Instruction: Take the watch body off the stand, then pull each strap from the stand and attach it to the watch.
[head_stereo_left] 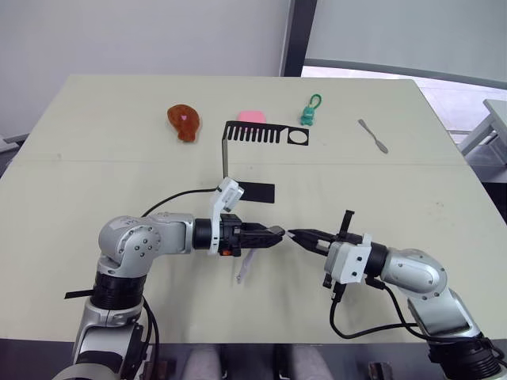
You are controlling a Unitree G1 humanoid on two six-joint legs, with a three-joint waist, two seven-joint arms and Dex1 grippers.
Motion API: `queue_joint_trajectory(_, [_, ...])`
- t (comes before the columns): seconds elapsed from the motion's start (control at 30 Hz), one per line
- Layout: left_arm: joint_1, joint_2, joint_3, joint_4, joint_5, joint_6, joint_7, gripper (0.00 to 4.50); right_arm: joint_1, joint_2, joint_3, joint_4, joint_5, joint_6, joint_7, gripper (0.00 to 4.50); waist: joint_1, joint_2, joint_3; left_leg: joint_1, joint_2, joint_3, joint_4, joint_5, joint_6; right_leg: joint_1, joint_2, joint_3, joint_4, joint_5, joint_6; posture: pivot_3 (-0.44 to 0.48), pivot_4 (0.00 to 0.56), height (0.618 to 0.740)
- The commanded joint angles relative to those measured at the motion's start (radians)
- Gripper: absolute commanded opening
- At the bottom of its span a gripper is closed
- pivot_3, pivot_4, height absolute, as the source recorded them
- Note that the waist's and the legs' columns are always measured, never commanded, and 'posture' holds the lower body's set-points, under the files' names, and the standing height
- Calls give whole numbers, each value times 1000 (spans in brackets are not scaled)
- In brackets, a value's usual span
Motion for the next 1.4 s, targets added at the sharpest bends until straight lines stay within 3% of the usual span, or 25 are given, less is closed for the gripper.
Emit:
queue_joint_trajectory(0.03, [-13,-26,-44,-36,-16,0,-13,1607,-26,19,18,-49,19,-21,-22,0,0,0,0,0,0,0,0,0,0,0,0,0,0,0,0,0,150,740])
queue_joint_trajectory(1.4, [-15,-55,-55,-40,16,0,-7,1607,-39,45,31,-48,-21,7,-22,0,0,0,0,0,0,0,0,0,0,0,0,0,0,0,0,0,150,740])
